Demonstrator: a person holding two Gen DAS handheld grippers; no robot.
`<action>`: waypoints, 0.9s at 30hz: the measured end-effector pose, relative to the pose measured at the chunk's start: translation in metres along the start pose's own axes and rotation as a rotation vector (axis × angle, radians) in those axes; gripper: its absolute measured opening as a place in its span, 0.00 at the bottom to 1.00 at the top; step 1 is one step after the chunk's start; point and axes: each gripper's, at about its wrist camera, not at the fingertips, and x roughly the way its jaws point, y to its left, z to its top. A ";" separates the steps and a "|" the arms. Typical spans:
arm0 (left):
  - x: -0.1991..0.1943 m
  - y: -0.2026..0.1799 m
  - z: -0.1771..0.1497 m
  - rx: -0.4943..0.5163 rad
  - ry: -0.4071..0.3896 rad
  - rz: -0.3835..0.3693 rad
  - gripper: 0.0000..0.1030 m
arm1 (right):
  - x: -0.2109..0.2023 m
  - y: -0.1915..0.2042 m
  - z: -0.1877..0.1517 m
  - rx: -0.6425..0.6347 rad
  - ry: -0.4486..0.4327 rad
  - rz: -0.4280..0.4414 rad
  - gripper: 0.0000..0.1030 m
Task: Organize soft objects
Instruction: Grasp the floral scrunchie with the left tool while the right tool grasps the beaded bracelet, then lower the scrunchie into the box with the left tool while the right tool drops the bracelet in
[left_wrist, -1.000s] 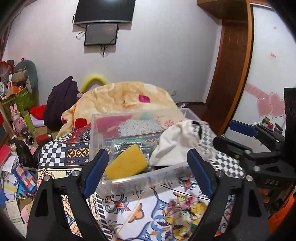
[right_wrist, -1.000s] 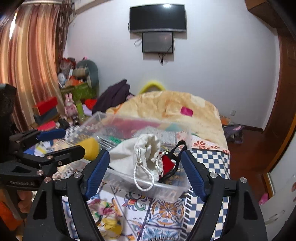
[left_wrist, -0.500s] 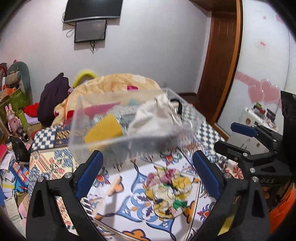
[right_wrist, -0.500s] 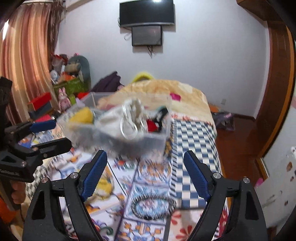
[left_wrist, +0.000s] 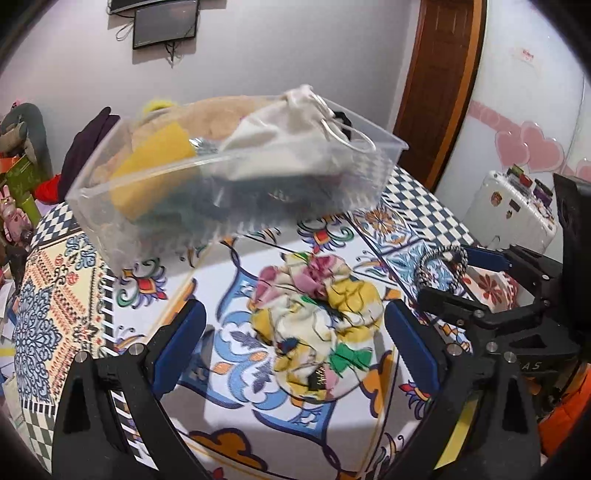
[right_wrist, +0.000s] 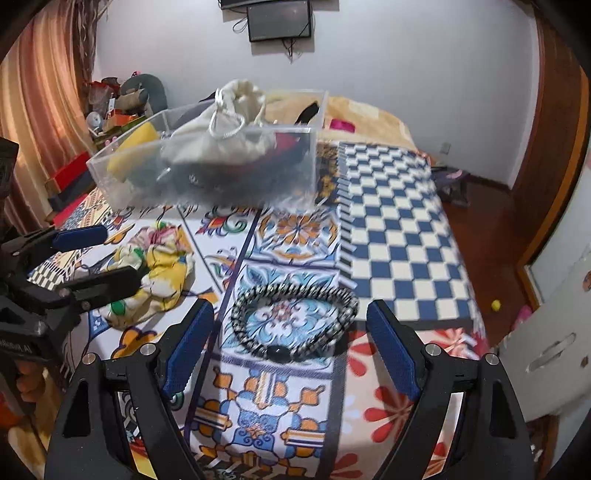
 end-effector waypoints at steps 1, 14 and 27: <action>0.002 -0.001 -0.001 0.006 0.004 0.001 0.96 | 0.001 0.000 -0.001 0.001 0.004 0.005 0.80; 0.010 -0.008 -0.007 0.034 -0.004 0.015 0.50 | -0.006 0.011 -0.008 -0.041 -0.034 0.010 0.24; -0.027 0.007 0.008 0.006 -0.110 0.018 0.29 | -0.018 0.017 0.015 -0.041 -0.091 0.066 0.15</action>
